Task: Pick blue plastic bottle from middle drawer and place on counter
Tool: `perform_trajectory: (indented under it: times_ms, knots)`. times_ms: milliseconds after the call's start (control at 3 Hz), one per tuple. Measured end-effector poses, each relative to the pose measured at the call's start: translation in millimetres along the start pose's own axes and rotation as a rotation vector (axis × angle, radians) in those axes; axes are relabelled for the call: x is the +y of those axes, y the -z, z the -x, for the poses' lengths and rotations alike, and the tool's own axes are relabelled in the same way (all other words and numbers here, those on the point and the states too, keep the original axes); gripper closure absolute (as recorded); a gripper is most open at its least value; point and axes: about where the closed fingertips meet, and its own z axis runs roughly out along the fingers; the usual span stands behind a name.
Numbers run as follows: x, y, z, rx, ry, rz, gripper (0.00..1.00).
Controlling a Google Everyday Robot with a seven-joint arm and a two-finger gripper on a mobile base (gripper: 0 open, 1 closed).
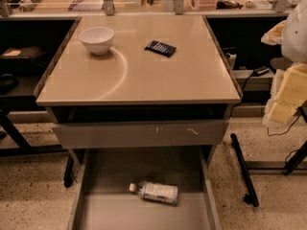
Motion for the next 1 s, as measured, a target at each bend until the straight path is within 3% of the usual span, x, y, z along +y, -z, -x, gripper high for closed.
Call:
perform_trajectory:
  times_ms: [333, 667, 1000]
  knots:
    - [0.0, 0.0, 0.0, 0.000, 0.000, 0.000, 0.00]
    - [13.9, -32.8, -13.1, 0.029, -0.007, 0.037, 0.00]
    - [37.8, -97.9, -34.5, 0.054, 0.004, 0.100, 0.00]
